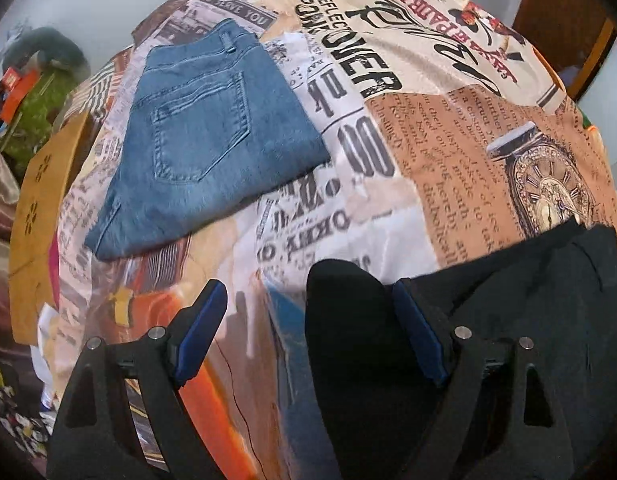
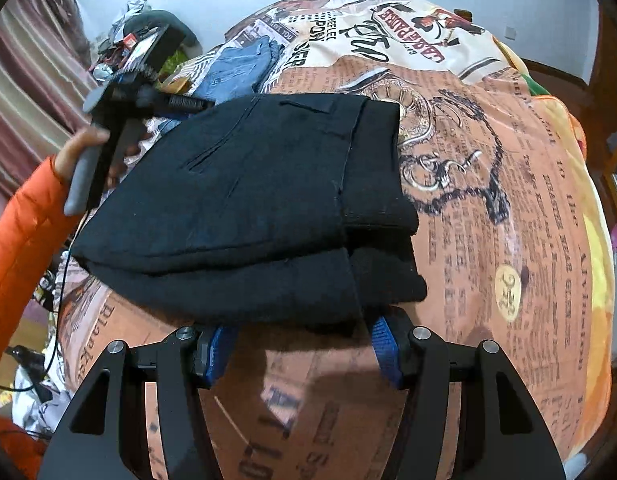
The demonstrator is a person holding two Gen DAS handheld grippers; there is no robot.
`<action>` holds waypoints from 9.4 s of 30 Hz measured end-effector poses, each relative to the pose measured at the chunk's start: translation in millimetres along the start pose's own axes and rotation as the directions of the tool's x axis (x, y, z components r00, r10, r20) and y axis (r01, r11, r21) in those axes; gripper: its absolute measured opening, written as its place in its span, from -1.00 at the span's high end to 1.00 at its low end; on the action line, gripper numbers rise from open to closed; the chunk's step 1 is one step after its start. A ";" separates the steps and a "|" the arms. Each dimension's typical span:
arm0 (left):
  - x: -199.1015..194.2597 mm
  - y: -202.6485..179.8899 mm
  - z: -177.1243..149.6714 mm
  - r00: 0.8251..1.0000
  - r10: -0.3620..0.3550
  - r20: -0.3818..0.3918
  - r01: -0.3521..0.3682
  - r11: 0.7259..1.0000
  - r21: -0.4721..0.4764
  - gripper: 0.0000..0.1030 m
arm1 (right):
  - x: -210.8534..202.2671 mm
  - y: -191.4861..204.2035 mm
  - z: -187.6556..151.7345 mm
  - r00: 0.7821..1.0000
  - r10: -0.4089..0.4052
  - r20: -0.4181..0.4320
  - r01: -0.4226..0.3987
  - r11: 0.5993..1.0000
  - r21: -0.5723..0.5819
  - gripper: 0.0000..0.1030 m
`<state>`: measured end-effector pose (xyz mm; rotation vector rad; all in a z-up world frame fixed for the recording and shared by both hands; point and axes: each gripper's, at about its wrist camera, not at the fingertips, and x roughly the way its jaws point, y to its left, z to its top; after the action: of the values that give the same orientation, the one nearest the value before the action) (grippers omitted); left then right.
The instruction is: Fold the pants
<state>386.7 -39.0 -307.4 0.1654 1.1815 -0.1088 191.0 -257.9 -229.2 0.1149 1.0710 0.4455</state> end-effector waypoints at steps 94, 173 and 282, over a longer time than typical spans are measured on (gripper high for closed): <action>-64.2 -90.5 -53.0 0.974 -0.154 0.168 0.114 0.967 0.228 0.24 | 53.3 -36.5 104.9 0.988 -0.125 0.090 0.141 0.971 -0.191 0.77; -96.8 -64.1 -55.0 0.924 -0.378 0.051 0.370 0.921 0.123 0.47 | 9.4 -24.0 65.0 0.985 0.165 0.057 -0.164 0.986 -0.030 0.54; -415.3 75.2 -177.8 0.517 0.200 0.832 -0.018 0.975 -0.223 -0.12 | -189.3 195.4 108.2 0.656 0.335 0.676 -0.010 0.899 -0.437 0.18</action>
<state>81.3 67.0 17.0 0.0003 0.1580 0.0430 151.1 -144.5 37.8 0.0275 0.1311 0.7116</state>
